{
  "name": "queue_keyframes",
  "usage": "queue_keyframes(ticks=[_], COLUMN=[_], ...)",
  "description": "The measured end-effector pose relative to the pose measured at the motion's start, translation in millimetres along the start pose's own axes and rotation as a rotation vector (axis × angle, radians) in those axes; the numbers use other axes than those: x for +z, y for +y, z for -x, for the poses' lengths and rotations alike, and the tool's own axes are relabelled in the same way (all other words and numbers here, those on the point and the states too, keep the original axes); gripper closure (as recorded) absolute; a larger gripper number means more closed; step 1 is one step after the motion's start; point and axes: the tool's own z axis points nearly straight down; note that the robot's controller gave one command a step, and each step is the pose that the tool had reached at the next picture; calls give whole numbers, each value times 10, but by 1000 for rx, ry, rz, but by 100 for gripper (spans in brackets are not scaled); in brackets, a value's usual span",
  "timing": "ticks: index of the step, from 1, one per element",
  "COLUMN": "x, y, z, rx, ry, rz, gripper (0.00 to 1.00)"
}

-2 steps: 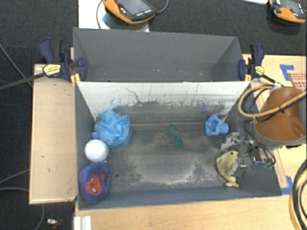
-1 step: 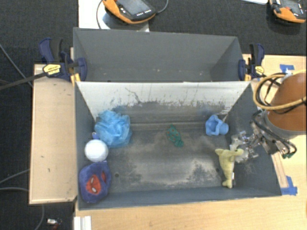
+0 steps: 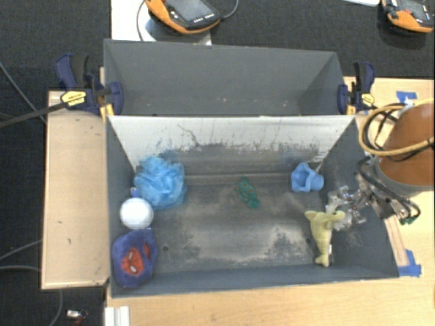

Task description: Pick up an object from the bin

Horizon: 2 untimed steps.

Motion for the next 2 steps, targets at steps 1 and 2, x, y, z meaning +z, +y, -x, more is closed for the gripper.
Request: queue_keyframes(ticks=[1,2], x=[0,-1], y=[188,100], z=[178,156], rx=[24,24], ry=[-6,-8], rz=[-2,-4], gripper=[100,100])
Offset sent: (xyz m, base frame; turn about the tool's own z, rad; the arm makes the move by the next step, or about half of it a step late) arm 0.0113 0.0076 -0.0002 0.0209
